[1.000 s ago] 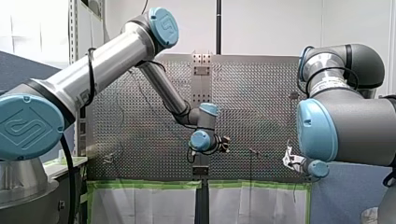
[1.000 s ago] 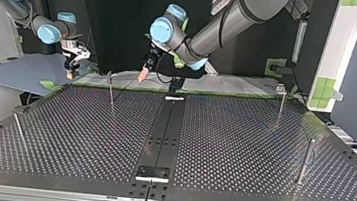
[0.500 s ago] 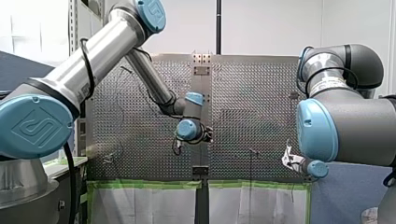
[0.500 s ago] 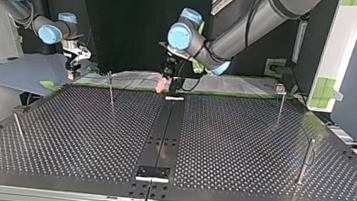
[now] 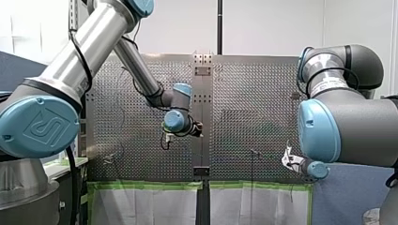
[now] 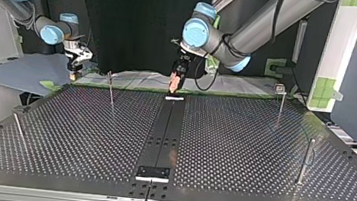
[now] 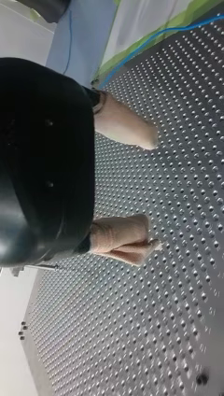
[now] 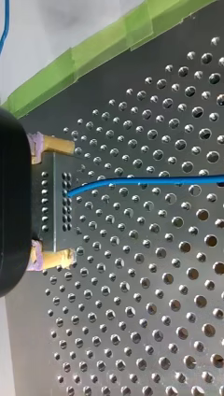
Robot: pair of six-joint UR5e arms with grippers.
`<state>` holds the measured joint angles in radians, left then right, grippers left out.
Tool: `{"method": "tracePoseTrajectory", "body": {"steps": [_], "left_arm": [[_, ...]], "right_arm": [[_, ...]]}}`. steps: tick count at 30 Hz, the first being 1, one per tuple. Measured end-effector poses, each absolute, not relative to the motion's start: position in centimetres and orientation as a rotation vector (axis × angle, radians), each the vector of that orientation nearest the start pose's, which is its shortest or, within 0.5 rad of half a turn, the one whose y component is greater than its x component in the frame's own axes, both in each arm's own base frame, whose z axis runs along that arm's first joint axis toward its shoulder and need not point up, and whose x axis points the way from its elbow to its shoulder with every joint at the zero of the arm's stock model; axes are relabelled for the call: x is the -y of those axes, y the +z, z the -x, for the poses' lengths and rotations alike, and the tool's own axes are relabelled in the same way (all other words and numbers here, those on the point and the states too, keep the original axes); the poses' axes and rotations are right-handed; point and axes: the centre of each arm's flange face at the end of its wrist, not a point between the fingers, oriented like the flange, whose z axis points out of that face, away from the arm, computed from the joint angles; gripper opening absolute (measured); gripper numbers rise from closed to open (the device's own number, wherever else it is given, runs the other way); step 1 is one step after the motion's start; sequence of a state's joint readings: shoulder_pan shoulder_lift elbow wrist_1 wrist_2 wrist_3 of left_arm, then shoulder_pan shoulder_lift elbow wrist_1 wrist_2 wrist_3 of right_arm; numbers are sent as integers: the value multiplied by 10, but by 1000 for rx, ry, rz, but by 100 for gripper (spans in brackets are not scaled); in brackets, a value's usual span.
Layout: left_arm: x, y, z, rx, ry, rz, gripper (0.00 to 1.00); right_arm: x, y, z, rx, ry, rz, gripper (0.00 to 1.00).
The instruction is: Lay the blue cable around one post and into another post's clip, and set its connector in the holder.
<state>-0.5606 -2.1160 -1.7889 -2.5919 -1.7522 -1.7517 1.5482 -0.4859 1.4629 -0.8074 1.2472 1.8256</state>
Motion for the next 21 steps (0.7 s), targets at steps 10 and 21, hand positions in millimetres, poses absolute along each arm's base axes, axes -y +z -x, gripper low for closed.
{"method": "tracePoseTrajectory", "body": {"steps": [10,21], "left_arm": [[372,157,-404,-1784,-314,-146,100],[324,175,-388,-1782,-245,-54,100]], "right_arm": [[674,-79,-153,1432,1530,-1434,2],[673,-81,-153,1432,1529,-1436,2]]}}
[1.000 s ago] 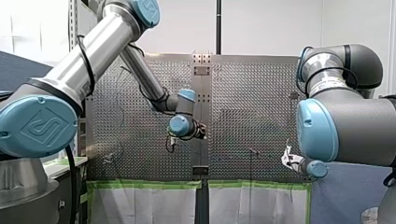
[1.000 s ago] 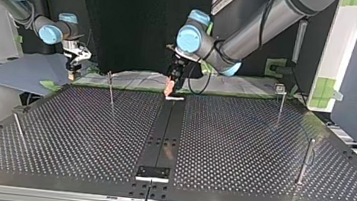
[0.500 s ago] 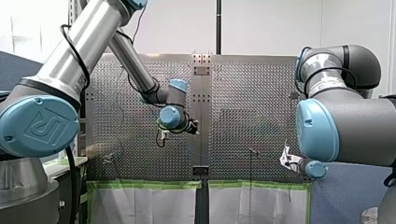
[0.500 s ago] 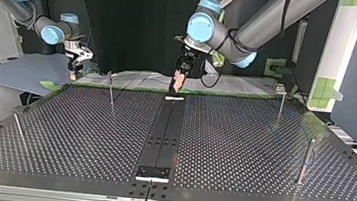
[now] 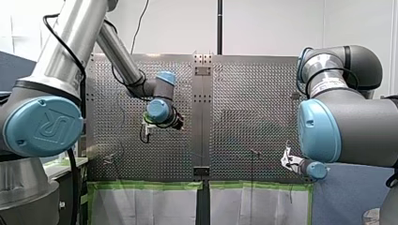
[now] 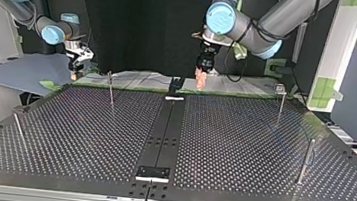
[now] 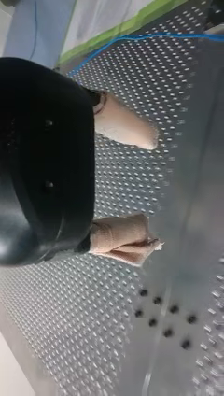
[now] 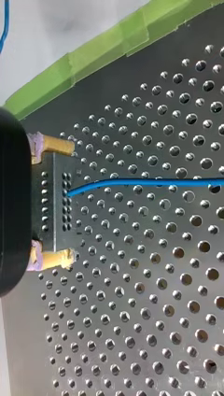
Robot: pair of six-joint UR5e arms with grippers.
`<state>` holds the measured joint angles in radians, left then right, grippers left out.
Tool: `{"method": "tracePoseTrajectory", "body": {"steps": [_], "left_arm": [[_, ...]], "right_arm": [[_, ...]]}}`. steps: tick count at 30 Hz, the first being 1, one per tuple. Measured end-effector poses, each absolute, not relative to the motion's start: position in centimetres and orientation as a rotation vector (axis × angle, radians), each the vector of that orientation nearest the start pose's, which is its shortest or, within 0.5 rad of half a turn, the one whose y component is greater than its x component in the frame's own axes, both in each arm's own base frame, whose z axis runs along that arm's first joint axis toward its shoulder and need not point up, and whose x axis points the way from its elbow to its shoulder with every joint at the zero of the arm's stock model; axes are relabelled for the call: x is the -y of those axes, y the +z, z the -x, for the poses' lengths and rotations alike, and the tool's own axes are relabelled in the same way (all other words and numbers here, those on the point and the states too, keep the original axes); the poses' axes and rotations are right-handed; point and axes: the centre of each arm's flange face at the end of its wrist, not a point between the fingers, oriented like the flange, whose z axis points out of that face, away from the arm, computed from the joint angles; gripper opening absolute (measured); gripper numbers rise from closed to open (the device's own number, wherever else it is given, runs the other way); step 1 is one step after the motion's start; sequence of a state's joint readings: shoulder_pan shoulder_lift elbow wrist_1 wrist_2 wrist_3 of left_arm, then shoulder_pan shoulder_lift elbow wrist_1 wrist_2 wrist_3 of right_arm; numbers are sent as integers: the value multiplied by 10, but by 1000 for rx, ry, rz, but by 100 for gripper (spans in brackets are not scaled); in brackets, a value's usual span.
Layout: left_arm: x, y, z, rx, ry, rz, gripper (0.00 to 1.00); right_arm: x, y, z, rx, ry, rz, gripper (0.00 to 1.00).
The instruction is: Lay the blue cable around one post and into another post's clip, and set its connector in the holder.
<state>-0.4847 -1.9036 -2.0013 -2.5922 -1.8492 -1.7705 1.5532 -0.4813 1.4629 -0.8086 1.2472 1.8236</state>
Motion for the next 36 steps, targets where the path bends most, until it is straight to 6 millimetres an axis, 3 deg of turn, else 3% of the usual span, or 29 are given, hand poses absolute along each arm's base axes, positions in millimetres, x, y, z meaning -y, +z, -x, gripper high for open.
{"method": "tracePoseTrajectory", "body": {"steps": [18,36], "left_arm": [[228,203,-378,-1685,-288,258,100],[155,275,-397,-1414,-338,536,100]], "right_arm": [[672,-84,-156,1432,1530,-1442,2],[669,-86,-161,1432,1530,-1454,2]]}}
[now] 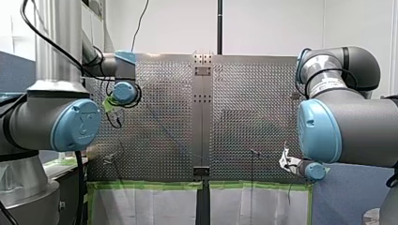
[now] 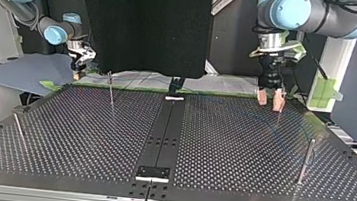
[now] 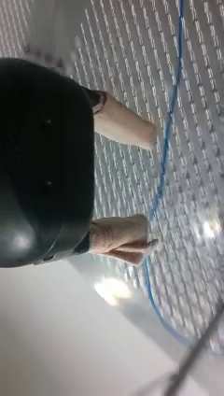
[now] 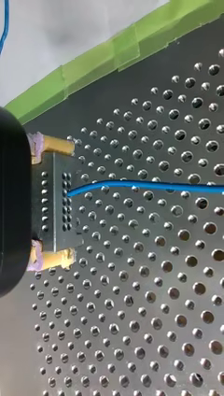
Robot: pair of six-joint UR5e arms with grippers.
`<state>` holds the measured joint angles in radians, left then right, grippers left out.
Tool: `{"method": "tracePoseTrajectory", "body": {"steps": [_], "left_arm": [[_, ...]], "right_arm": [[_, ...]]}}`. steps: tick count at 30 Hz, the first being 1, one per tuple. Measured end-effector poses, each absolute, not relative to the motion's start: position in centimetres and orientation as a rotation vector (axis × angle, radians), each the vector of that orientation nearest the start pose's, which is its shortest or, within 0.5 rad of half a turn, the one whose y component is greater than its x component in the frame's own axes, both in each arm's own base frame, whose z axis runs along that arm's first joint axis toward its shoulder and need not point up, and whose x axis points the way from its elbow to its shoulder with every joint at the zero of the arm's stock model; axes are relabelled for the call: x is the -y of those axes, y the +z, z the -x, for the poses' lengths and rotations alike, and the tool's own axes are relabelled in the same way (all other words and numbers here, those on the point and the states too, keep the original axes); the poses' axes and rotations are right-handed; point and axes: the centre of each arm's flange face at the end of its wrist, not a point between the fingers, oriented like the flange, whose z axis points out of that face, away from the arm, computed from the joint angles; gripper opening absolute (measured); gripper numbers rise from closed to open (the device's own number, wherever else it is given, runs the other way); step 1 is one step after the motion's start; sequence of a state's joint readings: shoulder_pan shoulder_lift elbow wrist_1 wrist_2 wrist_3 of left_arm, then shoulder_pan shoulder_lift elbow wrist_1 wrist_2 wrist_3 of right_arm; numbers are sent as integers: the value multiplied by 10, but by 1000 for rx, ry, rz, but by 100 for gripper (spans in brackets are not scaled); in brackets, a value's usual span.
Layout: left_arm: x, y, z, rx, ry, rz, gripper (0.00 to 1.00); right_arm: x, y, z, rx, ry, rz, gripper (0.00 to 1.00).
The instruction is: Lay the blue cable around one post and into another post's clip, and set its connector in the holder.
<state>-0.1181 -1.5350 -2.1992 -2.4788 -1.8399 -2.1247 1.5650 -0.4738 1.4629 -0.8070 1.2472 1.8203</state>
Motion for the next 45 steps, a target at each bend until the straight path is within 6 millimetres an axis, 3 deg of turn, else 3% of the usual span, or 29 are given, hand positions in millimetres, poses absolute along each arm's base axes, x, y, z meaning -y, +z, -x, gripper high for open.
{"method": "tracePoseTrajectory", "body": {"steps": [7,17,31,45], "left_arm": [[127,301,-406,-1286,-376,606,100],[82,296,-432,-1203,-341,768,100],[84,281,-479,-1229,-509,812,100],[65,296,-496,-1120,-562,948,100]], "right_arm": [[669,-88,-162,1435,1529,-1457,2],[668,-89,-162,1438,1529,-1458,2],[667,-90,-164,1437,1529,-1461,2],[667,-90,-165,1436,1533,-1460,2]]}}
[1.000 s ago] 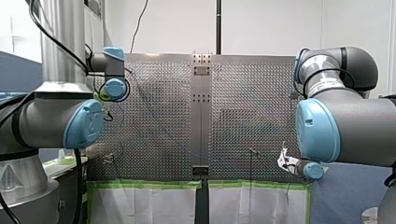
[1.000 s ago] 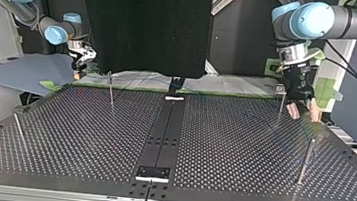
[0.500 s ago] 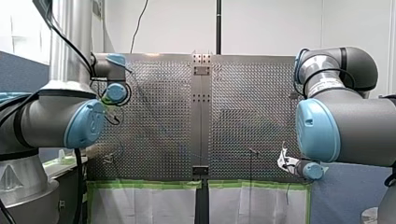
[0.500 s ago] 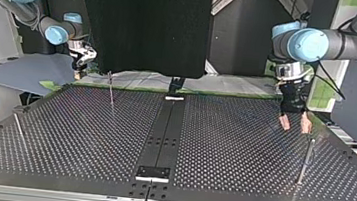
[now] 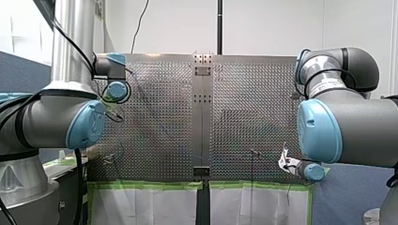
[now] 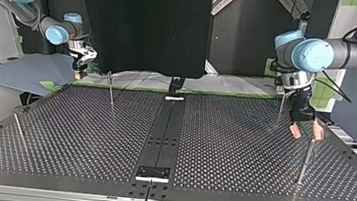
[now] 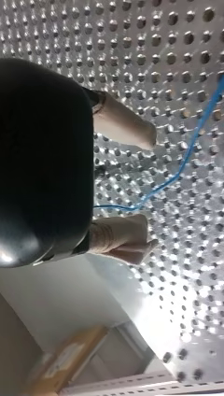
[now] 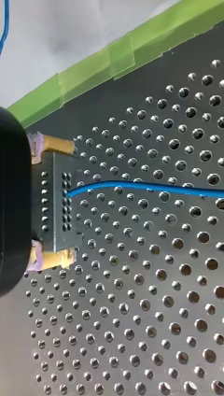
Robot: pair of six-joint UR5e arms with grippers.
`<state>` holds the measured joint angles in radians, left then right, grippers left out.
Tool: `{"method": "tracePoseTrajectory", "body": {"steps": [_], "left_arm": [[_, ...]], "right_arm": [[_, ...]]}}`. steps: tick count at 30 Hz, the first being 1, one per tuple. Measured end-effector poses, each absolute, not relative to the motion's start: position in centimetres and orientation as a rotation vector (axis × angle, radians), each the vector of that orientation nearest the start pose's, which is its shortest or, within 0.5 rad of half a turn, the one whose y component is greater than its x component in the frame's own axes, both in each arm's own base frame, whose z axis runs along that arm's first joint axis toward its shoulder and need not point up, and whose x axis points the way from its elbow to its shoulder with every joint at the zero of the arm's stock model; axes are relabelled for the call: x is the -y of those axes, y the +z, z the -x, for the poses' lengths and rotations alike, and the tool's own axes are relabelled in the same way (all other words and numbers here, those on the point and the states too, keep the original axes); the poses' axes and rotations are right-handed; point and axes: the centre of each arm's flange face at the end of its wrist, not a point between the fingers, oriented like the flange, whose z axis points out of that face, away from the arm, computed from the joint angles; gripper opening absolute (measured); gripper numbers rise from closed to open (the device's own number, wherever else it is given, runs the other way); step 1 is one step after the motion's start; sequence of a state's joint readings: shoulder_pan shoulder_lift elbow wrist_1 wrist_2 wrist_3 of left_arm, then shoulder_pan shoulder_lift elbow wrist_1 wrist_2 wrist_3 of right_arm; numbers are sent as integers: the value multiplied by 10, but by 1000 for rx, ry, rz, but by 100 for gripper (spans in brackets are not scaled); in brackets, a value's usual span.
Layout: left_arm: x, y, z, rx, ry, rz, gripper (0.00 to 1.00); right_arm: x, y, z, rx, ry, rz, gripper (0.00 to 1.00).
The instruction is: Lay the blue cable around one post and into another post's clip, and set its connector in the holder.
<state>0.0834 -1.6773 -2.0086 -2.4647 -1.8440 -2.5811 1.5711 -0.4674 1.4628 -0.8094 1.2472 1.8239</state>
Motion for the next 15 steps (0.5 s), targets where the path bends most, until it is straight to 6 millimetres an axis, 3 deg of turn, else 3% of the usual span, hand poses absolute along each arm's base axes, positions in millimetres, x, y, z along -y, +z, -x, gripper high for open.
{"method": "tracePoseTrajectory", "body": {"steps": [9,15], "left_arm": [[60,264,-514,-1152,-628,1030,100],[49,264,-521,-1102,-639,1086,100]], "right_arm": [[667,-91,-165,1438,1533,-1461,2],[667,-90,-165,1435,1534,-1459,2]]}}
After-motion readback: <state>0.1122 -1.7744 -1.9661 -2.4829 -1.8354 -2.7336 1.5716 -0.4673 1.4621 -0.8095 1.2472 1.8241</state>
